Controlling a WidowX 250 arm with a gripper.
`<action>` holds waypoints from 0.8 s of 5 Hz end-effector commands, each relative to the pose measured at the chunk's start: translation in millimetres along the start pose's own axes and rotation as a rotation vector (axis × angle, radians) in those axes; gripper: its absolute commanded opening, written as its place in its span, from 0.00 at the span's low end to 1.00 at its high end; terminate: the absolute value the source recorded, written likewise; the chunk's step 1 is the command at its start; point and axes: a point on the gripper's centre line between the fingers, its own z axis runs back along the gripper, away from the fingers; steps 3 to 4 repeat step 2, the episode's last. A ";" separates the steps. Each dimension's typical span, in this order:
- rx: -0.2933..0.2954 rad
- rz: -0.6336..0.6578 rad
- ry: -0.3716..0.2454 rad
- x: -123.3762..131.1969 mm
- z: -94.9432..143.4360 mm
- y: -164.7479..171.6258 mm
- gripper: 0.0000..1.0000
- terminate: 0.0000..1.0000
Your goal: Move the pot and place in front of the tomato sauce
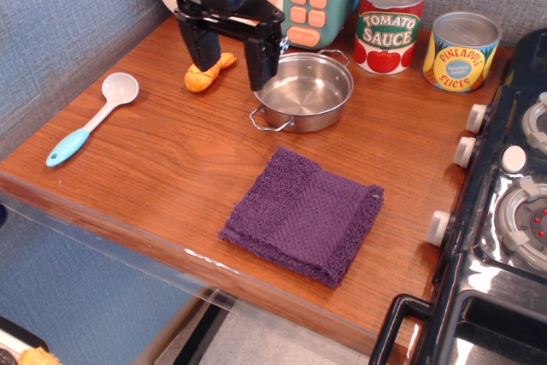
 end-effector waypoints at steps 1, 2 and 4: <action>0.014 0.009 -0.051 -4.8 18.0 7.0 1.00 0.00; 0.014 0.009 -0.051 -4.8 18.0 7.0 1.00 1.00; 0.014 0.009 -0.051 -4.8 18.0 7.0 1.00 1.00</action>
